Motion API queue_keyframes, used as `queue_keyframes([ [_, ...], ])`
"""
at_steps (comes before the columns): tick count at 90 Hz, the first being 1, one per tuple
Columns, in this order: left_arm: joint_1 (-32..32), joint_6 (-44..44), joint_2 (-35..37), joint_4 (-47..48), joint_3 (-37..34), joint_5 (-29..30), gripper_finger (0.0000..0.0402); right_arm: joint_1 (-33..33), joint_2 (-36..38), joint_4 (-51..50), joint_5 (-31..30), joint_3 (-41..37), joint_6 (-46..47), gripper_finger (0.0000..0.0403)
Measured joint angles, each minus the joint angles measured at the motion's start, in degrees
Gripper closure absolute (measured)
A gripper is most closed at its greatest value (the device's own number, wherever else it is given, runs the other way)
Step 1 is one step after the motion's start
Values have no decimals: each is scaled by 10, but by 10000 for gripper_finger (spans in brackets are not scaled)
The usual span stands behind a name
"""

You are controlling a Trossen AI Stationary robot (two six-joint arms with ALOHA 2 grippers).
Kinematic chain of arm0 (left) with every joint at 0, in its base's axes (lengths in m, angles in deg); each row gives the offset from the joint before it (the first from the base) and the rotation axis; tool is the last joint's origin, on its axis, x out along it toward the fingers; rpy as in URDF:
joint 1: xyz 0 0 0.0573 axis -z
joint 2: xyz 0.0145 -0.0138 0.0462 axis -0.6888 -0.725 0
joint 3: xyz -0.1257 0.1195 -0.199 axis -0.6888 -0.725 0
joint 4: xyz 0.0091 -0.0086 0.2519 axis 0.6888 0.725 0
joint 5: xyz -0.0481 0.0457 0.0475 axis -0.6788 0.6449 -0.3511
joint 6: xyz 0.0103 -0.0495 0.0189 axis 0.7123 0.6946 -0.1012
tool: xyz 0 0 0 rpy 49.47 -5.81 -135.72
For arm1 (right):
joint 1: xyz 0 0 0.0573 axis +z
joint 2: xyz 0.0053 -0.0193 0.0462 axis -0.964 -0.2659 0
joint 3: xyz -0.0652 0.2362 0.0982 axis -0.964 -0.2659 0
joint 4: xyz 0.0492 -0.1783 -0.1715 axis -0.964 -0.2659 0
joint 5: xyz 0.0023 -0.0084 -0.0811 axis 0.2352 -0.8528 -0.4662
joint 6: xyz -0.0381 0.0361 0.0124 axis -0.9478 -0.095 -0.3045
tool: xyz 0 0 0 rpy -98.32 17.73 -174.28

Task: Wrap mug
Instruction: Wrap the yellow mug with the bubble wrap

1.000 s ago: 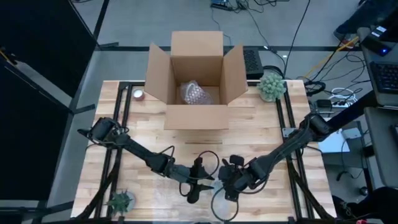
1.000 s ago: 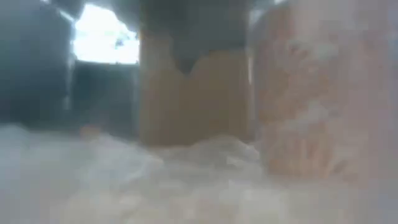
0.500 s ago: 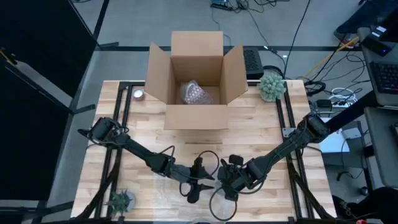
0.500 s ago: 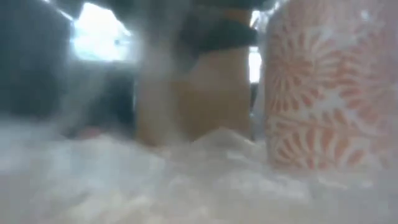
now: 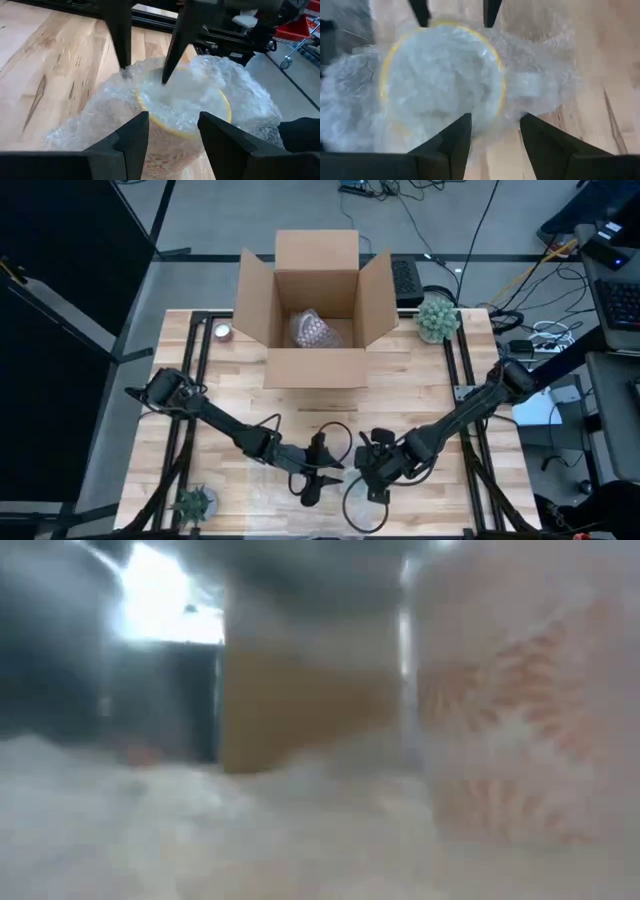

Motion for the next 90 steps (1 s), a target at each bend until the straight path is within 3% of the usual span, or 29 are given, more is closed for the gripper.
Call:
queue_keyframes([
  [20, 0, -2, 46, 99, 0, 0, 238, 23, 60, -33, 8, 0, 13, 245],
  [37, 12, 12, 69, 194, 0, 7, 238, 76, 60, -90, -22, -9, 77, 245],
  [50, 43, 13, 57, 189, -8, 41, 238, 122, 39, -2, -27, -74, 130, 245],
  [61, 53, 13, 23, 188, -15, 64, 238, 144, 16, 101, -91, -130, 125, 245],
  [76, 48, 13, -22, 138, -14, 53, 238, 137, -20, 209, -120, -174, 78, 245],
  [90, 43, 25, -61, 75, -12, 43, 238, 119, -44, 251, -122, -177, 44, 245],
])
